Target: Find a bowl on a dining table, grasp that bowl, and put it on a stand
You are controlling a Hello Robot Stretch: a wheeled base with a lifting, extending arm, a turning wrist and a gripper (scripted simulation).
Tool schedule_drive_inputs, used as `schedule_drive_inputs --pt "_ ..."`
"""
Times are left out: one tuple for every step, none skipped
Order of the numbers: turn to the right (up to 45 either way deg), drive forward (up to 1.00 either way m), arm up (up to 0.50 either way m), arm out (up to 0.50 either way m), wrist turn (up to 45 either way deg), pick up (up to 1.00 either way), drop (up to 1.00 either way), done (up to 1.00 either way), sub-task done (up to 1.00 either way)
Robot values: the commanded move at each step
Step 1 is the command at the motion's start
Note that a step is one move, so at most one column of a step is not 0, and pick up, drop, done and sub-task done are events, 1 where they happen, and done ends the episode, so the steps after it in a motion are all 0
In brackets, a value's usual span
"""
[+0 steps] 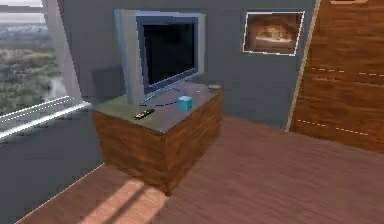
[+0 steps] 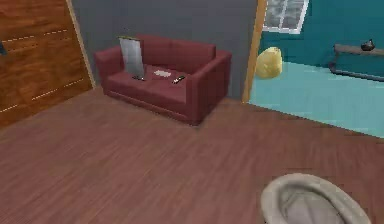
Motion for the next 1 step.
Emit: schedule_drive_inputs --pt "-45.0 0.0 0.0 0.0 0.0 0.0 0.0 0.0 0.0"
